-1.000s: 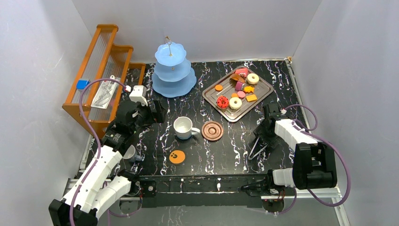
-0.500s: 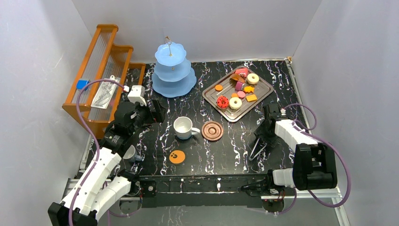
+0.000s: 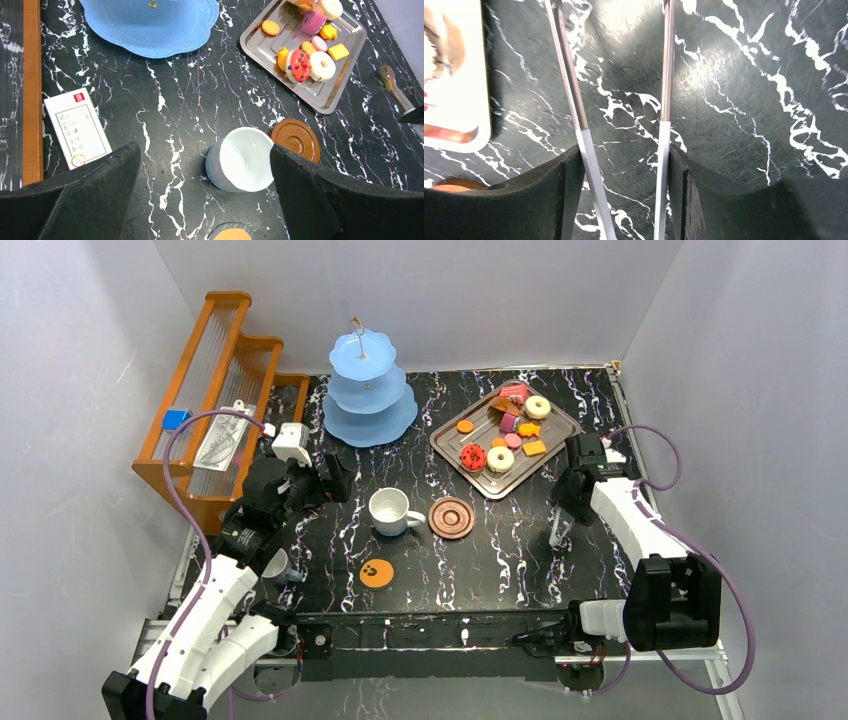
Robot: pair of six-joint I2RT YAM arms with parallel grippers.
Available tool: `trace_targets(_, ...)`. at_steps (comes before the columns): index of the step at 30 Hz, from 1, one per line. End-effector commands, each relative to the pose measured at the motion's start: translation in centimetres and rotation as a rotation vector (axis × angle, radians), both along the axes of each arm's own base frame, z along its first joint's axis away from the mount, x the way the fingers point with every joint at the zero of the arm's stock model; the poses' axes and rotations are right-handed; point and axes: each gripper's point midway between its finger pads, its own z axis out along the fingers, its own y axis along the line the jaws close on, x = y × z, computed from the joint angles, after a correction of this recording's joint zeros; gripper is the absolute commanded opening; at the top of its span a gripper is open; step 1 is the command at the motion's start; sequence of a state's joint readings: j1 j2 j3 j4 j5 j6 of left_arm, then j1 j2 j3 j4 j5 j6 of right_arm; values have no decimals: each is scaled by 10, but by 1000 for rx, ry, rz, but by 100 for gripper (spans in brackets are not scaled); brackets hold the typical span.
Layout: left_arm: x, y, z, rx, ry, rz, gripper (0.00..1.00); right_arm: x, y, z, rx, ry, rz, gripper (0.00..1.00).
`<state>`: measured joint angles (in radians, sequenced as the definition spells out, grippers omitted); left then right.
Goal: Serve the afternoon tea
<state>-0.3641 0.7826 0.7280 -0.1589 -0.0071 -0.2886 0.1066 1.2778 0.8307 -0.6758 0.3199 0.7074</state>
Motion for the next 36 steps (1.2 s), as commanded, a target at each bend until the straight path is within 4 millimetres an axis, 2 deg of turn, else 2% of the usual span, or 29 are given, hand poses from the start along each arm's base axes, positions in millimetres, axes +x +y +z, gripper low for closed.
trace_targets(1, 0, -3, 6, -2, -28, -16, 98, 21, -13, 47, -83, -91, 28, 65)
trace_targets(6, 0, -3, 6, 0, -26, -17, 98, 26, -18, 64, -121, -101, 44, 65)
trace_targets(14, 0, -4, 5, 3, -25, -21, 98, 35, -10, 76, -108, -118, 145, 64)
trace_targets(23, -1, -5, 3, 5, -21, -23, 98, 59, 6, 130, -118, -279, 368, 63)
trace_targets(26, 0, -5, 3, 6, -22, -24, 98, 65, 13, 149, -112, -326, 441, 62)
trace_targets(30, 0, -5, 2, 9, -21, -26, 98, 72, 35, 172, -57, -406, 554, 60)
trace_targets(36, 0, -5, 1, 14, -16, -29, 98, 71, 72, 175, 72, -421, 673, 52)
